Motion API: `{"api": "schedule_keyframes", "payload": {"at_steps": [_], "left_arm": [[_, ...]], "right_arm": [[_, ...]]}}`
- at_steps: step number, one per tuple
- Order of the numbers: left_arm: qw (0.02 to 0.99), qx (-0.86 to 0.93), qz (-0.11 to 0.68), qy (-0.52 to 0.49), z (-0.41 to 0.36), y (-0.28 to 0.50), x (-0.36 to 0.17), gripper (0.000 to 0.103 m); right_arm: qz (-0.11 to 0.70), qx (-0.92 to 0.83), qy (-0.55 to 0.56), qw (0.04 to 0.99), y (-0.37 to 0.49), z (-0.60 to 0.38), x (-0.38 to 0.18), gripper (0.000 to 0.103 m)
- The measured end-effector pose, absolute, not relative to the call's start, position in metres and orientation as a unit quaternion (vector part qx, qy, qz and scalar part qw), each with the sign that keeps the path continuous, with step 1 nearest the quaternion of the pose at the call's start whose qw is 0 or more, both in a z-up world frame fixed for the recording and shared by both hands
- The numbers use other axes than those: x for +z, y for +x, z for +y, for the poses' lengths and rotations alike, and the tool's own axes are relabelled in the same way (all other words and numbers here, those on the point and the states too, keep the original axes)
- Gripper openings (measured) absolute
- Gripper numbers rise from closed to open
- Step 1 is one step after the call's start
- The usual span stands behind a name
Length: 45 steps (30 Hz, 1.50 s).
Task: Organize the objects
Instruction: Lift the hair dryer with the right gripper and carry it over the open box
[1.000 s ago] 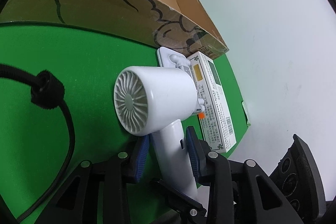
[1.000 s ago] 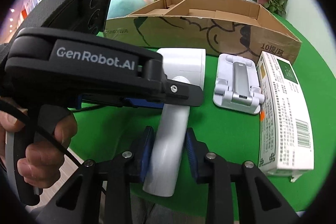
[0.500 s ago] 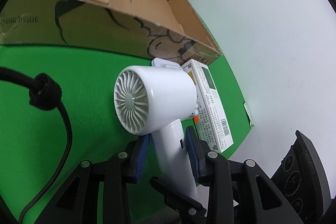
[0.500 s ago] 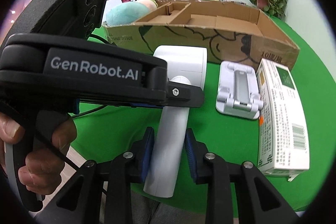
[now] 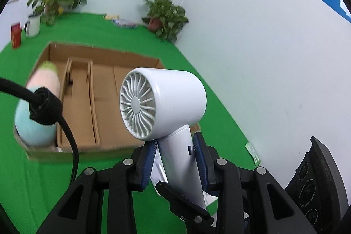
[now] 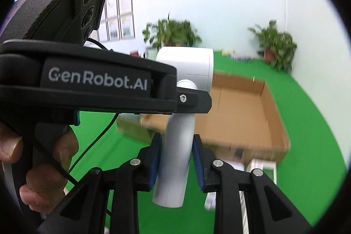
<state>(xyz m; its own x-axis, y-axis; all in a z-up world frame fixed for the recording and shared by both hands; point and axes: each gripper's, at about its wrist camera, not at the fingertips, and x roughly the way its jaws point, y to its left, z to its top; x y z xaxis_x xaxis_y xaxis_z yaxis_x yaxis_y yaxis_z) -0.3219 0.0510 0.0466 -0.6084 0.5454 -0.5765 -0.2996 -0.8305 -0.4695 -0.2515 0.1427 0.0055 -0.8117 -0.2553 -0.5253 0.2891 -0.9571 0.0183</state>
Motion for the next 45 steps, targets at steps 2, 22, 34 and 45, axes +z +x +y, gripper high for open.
{"api": "schedule_keyframes", "payload": {"at_steps": [2, 22, 34, 45], "left_arm": [[0.238, 0.886, -0.156, -0.366, 0.048, -0.328, 0.072, 0.032], [0.235, 0.887, -0.112, -0.382, 0.043, -0.433, 0.155, 0.032], [0.233, 0.868, -0.113, -0.424, 0.043, -0.521, 0.078, 0.032], [0.207, 0.811, -0.129, -0.532, 0.057, -0.57, -0.043, 0.032]], "right_arm": [[0.031, -0.954, 0.26, 0.146, -0.259, 0.142, 0.023, 0.026], [0.005, -0.962, 0.241, 0.125, -0.336, 0.149, 0.06, 0.026], [-0.012, -0.95, 0.285, 0.129, -0.402, 0.161, 0.032, 0.026], [-0.065, -0.906, 0.393, 0.139, -0.431, 0.177, -0.048, 0.026]]}}
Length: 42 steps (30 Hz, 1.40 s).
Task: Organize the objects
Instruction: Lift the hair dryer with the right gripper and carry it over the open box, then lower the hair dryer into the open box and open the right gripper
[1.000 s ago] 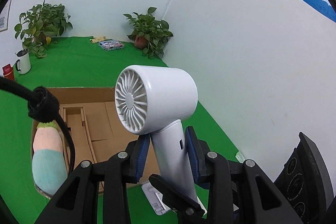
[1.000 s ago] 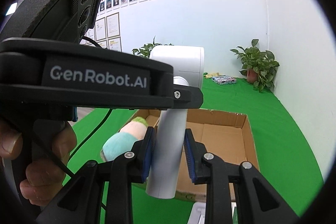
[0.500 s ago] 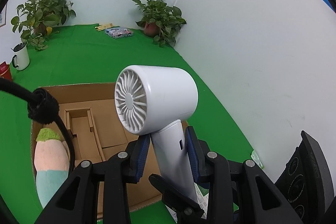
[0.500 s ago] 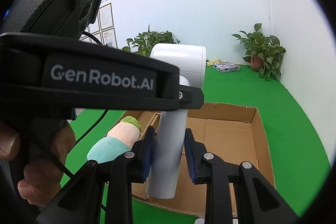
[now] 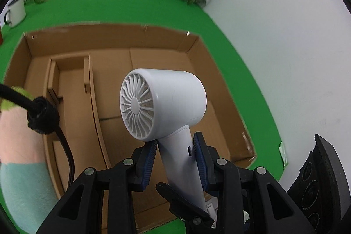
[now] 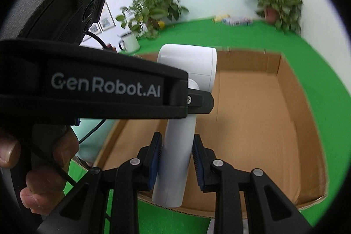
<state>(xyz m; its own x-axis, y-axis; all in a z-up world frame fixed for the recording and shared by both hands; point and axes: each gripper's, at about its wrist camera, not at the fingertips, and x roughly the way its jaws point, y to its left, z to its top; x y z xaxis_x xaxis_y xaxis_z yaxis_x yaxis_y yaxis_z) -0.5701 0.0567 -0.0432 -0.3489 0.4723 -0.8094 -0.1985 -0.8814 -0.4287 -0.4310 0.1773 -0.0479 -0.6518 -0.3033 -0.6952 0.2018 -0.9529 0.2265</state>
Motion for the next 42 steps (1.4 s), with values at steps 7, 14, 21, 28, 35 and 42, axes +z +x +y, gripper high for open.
{"api": "schedule_keyframes", "payload": {"at_steps": [7, 14, 21, 28, 35, 42], "left_arm": [[0.189, 0.786, -0.133, -0.574, 0.06, -0.586, -0.089, 0.032], [0.174, 0.772, -0.139, -0.595, 0.062, -0.585, -0.116, 0.033], [0.161, 0.77, -0.126, -0.605, 0.063, -0.586, -0.116, 0.034], [0.171, 0.796, -0.123, -0.567, 0.046, -0.569, -0.078, 0.033], [0.146, 0.827, -0.136, -0.525, 0.006, -0.534, -0.05, 0.033], [0.146, 0.818, -0.126, -0.542, -0.004, -0.51, -0.073, 0.033]], "right_arm": [[-0.092, -0.882, 0.438, 0.15, -0.436, 0.182, -0.079, 0.026], [-0.093, -0.86, 0.473, 0.168, -0.437, 0.177, -0.092, 0.026], [-0.102, -0.852, 0.48, 0.183, -0.438, 0.181, -0.095, 0.029], [-0.104, -0.847, 0.486, 0.191, -0.428, 0.184, -0.092, 0.031], [-0.11, -0.85, 0.479, 0.192, -0.427, 0.183, -0.082, 0.031], [-0.113, -0.844, 0.49, 0.187, -0.448, 0.178, -0.093, 0.03]]}}
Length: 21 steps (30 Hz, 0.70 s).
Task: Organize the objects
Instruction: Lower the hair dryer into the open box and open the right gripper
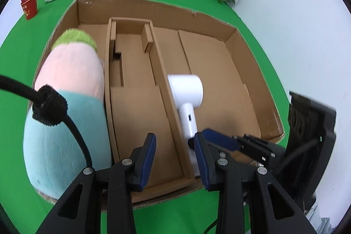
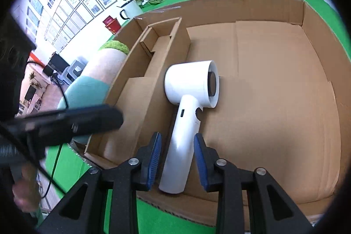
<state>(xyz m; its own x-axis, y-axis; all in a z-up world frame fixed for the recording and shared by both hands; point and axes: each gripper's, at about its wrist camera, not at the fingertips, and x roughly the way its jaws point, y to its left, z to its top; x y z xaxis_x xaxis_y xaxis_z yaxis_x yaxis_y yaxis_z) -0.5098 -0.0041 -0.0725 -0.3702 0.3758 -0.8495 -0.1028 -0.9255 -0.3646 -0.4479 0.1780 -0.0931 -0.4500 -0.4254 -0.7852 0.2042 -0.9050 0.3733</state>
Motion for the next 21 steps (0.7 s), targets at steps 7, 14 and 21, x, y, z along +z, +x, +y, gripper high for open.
{"api": "schedule_keyframes", "payload": {"at_steps": [7, 14, 21], "left_arm": [[0.141, 0.811, -0.098, -0.559, -0.011, -0.487, -0.091, 0.033], [0.124, 0.811, -0.083, -0.565, -0.017, -0.477, -0.093, 0.032], [0.123, 0.809, -0.073, -0.57, -0.025, -0.469, -0.093, 0.03]], "right_arm": [[-0.102, -0.841, 0.503, 0.17, -0.447, 0.172, -0.101, 0.023], [-0.081, -0.845, 0.505, 0.157, -0.446, 0.166, -0.102, 0.023], [-0.096, -0.838, 0.513, 0.161, -0.45, 0.168, -0.104, 0.023]]}}
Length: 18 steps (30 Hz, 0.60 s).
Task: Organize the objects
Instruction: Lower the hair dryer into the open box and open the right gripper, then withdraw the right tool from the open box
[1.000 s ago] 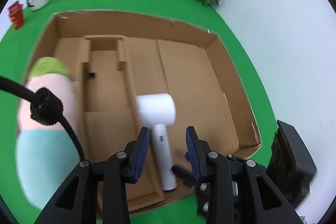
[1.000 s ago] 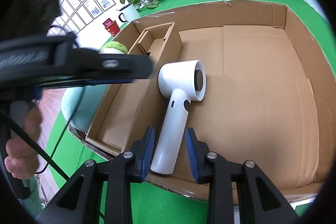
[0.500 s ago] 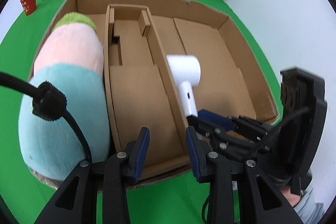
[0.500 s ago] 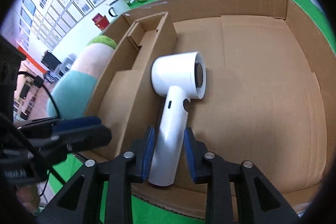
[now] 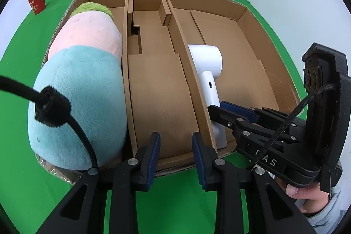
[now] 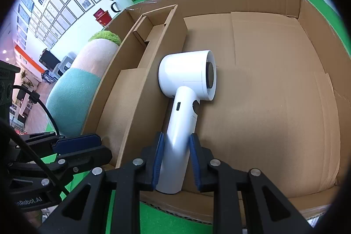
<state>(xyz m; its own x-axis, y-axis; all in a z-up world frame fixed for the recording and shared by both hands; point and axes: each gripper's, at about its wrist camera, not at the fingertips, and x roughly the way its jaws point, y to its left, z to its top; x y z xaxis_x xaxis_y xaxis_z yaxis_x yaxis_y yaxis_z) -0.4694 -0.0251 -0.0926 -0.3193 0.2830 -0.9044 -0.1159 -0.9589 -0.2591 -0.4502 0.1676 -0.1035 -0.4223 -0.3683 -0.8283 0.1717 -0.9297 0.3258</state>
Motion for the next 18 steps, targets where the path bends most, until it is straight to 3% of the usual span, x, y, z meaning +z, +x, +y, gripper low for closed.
{"api": "schedule_keyframes", "payload": {"at_steps": [8, 11, 13, 16, 18], "left_arm": [[0.104, 0.816, -0.061, -0.565, -0.025, -0.463, -0.091, 0.03], [0.093, 0.824, -0.062, -0.555, -0.029, -0.458, -0.087, 0.029], [0.093, 0.832, -0.071, -0.542, -0.031, -0.454, -0.085, 0.029], [0.073, 0.86, -0.063, -0.501, -0.036, -0.438, -0.066, 0.029], [0.049, 0.889, -0.041, -0.453, -0.037, -0.422, -0.047, 0.031]], "right_arm": [[-0.083, -0.851, 0.497, 0.148, -0.448, 0.164, -0.101, 0.027], [-0.081, -0.864, 0.478, 0.137, -0.442, 0.165, -0.093, 0.046], [-0.069, -0.878, 0.456, 0.127, -0.434, 0.165, -0.084, 0.065], [-0.014, -0.907, 0.407, 0.104, -0.41, 0.16, -0.065, 0.08], [0.041, -0.934, 0.345, 0.08, -0.381, 0.156, -0.05, 0.08]]}}
